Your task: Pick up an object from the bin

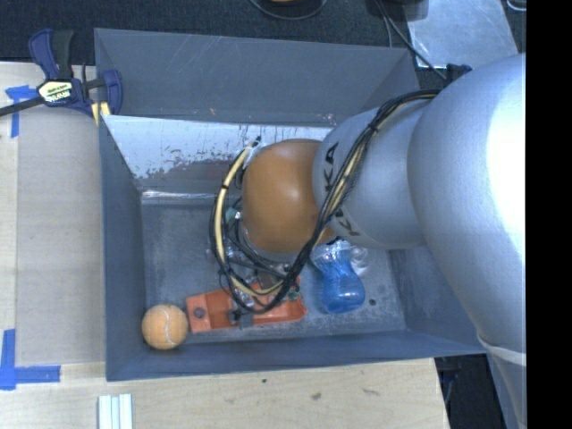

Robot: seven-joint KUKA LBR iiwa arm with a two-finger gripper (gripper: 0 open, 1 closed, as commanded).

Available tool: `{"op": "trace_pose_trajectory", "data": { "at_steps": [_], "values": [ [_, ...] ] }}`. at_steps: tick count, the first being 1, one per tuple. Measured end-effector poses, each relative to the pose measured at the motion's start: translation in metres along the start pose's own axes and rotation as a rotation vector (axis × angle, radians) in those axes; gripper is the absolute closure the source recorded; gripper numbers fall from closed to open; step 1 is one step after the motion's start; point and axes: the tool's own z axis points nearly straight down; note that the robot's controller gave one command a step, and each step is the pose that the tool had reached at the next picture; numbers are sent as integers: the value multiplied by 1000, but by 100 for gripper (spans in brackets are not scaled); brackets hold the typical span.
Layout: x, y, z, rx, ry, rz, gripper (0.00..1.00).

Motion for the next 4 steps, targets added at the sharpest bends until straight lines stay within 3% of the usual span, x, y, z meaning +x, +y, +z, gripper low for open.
{"op": "trace_pose_trajectory", "data": {
  "at_steps": [1,2,4],
  "values": [
    [34,4,2,1,-14,-300,0],
    [-1,-1,0,0,-4,0,100],
    [1,-1,-5,0,1,0,100]
  ]
}}
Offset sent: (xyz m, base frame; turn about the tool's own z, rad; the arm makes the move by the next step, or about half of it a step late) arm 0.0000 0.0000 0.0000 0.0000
